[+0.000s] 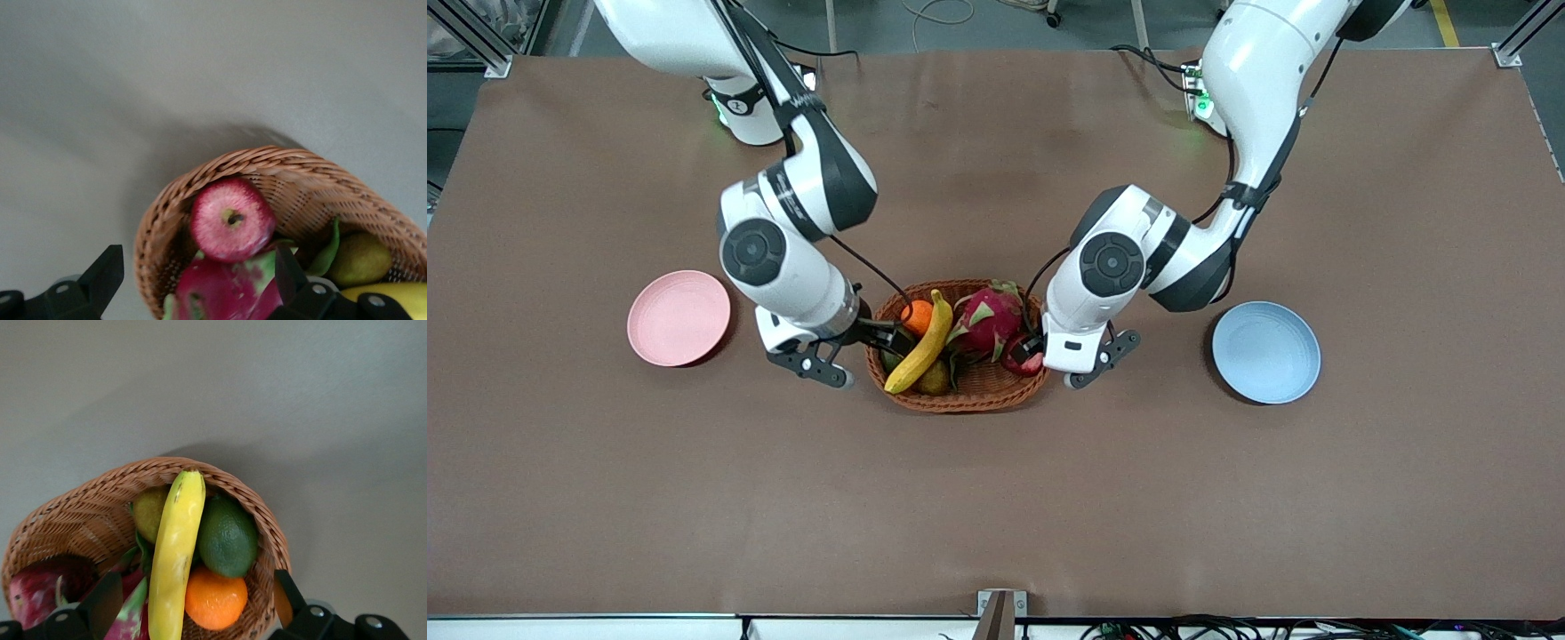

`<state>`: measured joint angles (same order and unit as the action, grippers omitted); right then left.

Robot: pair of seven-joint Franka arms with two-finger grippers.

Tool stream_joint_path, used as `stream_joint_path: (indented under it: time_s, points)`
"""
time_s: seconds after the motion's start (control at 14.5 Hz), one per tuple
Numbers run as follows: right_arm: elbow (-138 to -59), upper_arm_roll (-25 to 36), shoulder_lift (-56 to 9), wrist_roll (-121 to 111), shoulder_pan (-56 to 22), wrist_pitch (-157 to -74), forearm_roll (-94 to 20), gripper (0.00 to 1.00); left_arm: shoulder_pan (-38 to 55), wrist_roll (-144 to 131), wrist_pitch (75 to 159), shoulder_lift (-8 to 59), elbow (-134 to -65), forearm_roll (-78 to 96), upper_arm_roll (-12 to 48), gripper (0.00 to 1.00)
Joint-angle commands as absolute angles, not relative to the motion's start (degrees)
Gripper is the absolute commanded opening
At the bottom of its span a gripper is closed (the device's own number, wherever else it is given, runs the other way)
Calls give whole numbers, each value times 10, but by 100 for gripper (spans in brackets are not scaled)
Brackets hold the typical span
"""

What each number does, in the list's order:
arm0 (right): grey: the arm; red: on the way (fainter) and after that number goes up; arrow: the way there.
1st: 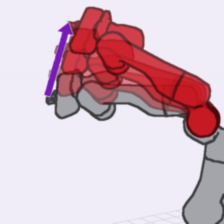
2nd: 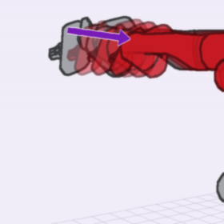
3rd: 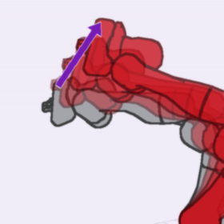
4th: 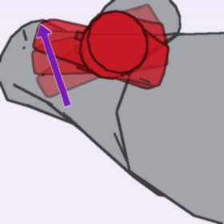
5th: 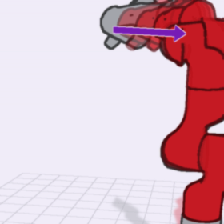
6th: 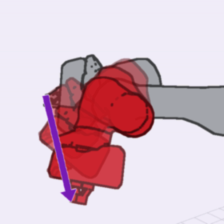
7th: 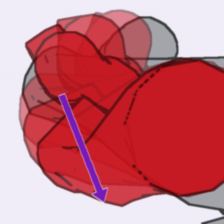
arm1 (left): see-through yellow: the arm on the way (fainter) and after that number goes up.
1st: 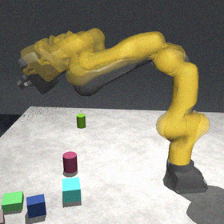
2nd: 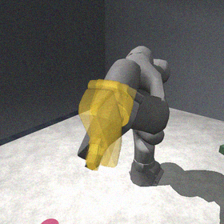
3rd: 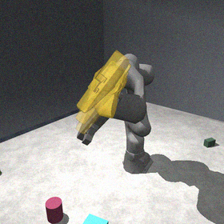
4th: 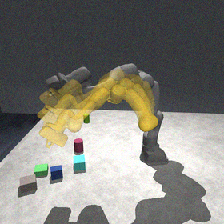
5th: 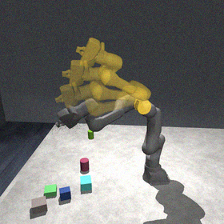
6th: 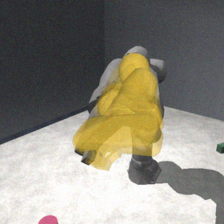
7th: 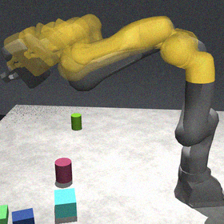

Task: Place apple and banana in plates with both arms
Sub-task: 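Grasp the red apple with the left gripper while the right gripper grasps the banana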

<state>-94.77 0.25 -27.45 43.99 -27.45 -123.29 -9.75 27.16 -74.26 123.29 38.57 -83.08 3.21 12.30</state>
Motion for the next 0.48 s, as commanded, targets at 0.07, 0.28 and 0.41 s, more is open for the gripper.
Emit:
stream_joint_path:
  time_s: [0.07, 0.28, 0.41]
  points:
    - [-911, 8, -329, 470, -301, -1230, -107, 100, 283, -806, 1287, 422, -814, 51, 120, 100]
    - [-908, 8, -350, 503, -307, -1264, -111, 90, 297, -822, 1297, 438, -816, 50, 119, 100]
    - [-908, 8, -359, 519, -302, -1270, -126, 78, 297, -821, 1298, 441, -816, 48, 119, 100]
